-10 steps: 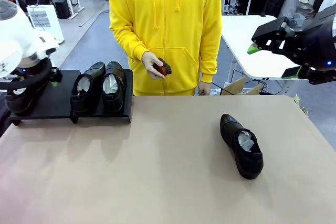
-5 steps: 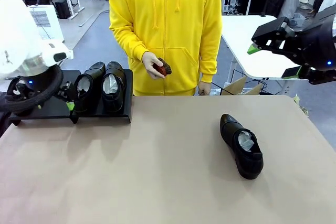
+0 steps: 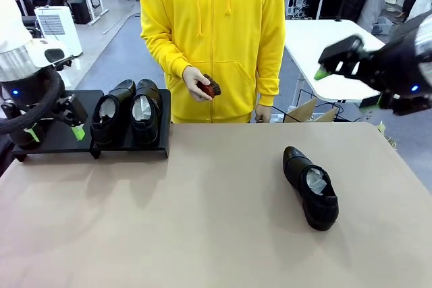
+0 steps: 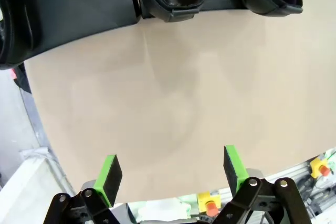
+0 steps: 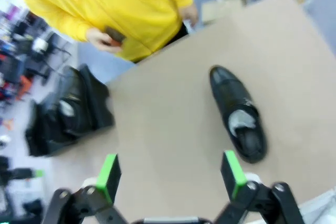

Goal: Organize the shoes by placing them on the stand.
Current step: Pick up one Shoe and place it in the middle of the table.

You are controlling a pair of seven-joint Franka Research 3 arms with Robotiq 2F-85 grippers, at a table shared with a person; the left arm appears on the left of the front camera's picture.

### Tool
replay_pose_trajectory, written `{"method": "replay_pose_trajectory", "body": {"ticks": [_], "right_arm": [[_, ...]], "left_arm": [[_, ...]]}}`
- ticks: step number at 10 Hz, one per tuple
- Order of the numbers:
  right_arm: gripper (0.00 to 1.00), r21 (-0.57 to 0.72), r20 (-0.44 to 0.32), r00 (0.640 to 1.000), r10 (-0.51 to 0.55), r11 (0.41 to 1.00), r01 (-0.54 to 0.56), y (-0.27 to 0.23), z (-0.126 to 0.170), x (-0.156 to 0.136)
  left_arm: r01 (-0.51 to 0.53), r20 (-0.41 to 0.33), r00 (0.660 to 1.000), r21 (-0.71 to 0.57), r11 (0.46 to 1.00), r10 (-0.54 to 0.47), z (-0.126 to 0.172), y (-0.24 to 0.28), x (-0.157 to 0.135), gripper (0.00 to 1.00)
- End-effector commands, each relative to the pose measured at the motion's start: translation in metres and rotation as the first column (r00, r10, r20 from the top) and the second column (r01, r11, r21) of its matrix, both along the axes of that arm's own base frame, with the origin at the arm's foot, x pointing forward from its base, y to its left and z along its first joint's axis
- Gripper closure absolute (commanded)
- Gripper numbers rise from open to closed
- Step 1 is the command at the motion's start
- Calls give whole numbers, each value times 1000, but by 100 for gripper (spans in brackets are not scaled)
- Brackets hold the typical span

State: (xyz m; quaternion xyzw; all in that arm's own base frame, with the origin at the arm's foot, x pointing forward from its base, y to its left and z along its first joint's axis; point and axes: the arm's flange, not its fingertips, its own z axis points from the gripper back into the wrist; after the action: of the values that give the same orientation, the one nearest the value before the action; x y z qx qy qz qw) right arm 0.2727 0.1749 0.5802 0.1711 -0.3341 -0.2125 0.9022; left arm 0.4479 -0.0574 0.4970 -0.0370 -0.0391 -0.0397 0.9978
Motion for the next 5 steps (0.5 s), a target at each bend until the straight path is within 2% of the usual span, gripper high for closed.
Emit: {"method": "replay_pose_trajectory", "body": {"ticks": [1, 3, 4, 5], "right_arm": [[0, -126, -190, 980, 54, 989, -79, 12, -32, 58], [0, -209, -318, 948, 5, 975, -75, 14, -75, 89], [0, -234, -404, 914, -32, 970, -69, 7, -104, 104], [0, -263, -427, 903, -34, 961, -88, 2, -119, 115]], "left_arm": [[14, 2, 1000, 3, 1000, -14, -5, -4, -1, 0], [14, 2, 1000, 3, 1000, -14, -5, -4, -1, 0], [14, 2, 1000, 3, 1000, -14, -5, -4, -1, 0], [14, 2, 1000, 3, 1000, -14, -5, -4, -1, 0]]}}
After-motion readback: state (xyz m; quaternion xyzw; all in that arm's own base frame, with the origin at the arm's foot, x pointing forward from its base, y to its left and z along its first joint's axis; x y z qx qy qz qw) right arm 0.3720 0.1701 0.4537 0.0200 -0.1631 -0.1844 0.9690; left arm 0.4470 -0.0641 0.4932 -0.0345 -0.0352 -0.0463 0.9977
